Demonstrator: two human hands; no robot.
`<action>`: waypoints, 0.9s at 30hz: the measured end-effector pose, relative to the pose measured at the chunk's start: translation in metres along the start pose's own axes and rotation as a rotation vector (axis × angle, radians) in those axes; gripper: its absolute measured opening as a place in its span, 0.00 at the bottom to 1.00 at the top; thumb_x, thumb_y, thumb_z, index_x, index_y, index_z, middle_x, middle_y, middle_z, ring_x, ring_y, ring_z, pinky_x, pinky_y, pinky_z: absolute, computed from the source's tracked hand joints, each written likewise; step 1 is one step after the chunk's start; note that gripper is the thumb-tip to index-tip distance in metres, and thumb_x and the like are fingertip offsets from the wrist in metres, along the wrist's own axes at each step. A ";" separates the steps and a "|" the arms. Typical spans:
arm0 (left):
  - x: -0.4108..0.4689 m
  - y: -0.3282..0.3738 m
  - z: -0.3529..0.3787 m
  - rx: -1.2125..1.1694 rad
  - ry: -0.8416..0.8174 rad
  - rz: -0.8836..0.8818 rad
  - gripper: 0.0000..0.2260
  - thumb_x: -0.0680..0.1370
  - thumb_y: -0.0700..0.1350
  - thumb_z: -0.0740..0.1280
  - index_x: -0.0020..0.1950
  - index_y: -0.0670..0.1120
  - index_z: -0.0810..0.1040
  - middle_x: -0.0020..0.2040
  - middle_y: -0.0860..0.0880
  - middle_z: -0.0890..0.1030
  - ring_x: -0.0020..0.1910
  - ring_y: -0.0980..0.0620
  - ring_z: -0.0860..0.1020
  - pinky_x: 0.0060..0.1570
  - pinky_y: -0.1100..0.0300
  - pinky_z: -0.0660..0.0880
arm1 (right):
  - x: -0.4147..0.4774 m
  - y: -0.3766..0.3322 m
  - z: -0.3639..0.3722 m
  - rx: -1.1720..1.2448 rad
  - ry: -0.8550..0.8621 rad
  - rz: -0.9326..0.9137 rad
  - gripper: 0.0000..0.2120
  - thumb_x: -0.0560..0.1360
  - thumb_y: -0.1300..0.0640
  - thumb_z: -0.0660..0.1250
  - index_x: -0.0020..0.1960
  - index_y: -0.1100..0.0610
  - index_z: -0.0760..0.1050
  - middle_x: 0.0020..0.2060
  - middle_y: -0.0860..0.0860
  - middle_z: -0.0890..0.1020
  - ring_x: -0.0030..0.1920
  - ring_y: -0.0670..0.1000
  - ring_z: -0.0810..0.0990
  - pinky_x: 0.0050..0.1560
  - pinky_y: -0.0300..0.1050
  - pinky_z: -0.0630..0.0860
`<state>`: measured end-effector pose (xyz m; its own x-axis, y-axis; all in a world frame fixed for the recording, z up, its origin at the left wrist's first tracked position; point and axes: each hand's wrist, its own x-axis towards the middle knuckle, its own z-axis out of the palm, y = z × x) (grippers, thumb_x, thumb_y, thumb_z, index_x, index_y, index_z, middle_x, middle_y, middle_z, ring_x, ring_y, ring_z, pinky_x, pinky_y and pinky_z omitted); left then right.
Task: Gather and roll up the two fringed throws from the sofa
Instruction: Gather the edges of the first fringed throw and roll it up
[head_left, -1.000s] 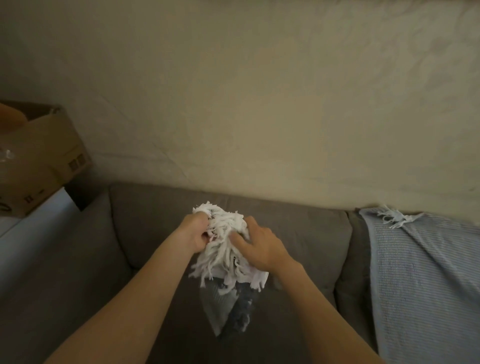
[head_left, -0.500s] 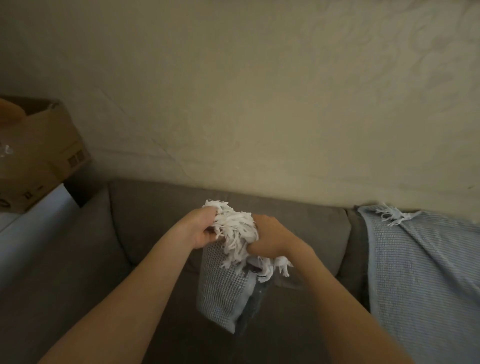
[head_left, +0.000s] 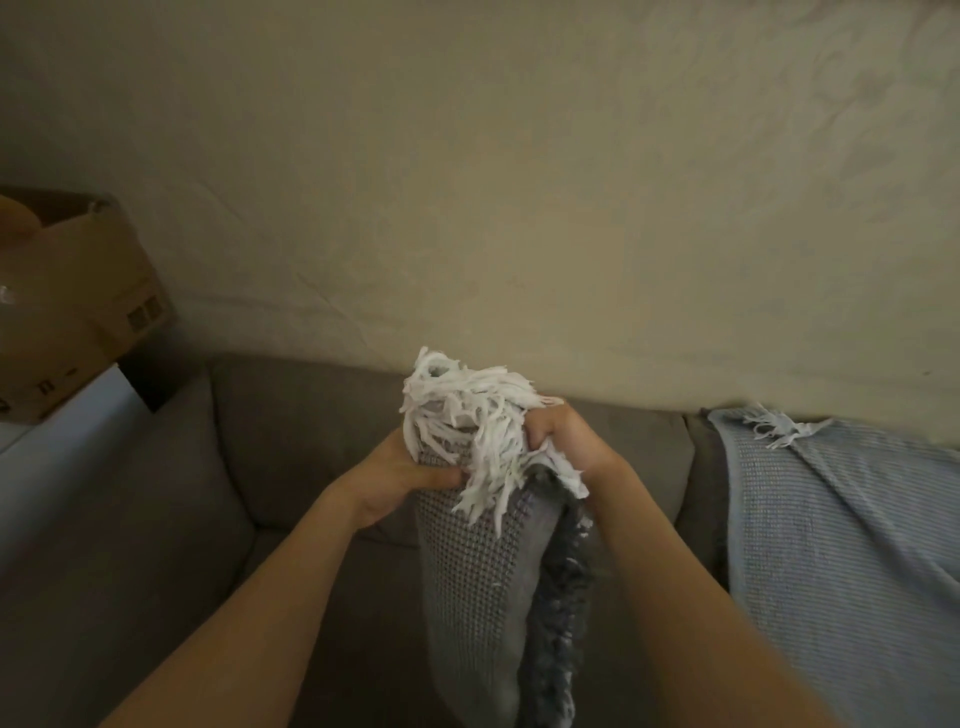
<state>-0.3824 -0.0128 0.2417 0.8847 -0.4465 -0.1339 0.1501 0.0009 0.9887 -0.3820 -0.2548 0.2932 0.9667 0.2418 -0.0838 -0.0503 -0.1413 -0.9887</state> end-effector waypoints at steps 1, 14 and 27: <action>-0.001 -0.001 -0.001 0.001 -0.023 -0.039 0.33 0.69 0.33 0.81 0.72 0.45 0.78 0.67 0.44 0.84 0.69 0.44 0.81 0.73 0.46 0.75 | 0.000 0.001 -0.007 0.038 -0.038 -0.017 0.07 0.60 0.70 0.67 0.28 0.61 0.73 0.30 0.51 0.73 0.32 0.47 0.73 0.38 0.46 0.67; 0.005 0.028 0.031 -0.112 0.120 -0.198 0.22 0.74 0.41 0.79 0.67 0.43 0.82 0.58 0.43 0.88 0.57 0.43 0.87 0.60 0.48 0.81 | 0.006 0.026 -0.042 0.023 0.664 0.163 0.20 0.72 0.51 0.78 0.61 0.55 0.80 0.50 0.50 0.86 0.45 0.48 0.85 0.47 0.46 0.83; 0.017 0.051 0.019 -0.465 0.403 -0.290 0.14 0.80 0.43 0.73 0.65 0.43 0.83 0.57 0.41 0.88 0.56 0.38 0.86 0.56 0.44 0.83 | -0.028 0.103 0.006 0.328 0.162 0.267 0.51 0.62 0.32 0.82 0.75 0.57 0.67 0.71 0.52 0.77 0.68 0.54 0.79 0.72 0.61 0.74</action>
<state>-0.3681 -0.0370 0.2910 0.8621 -0.1181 -0.4928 0.5000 0.3565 0.7892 -0.4155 -0.2700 0.1931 0.9347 0.0807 -0.3462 -0.3545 0.1394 -0.9246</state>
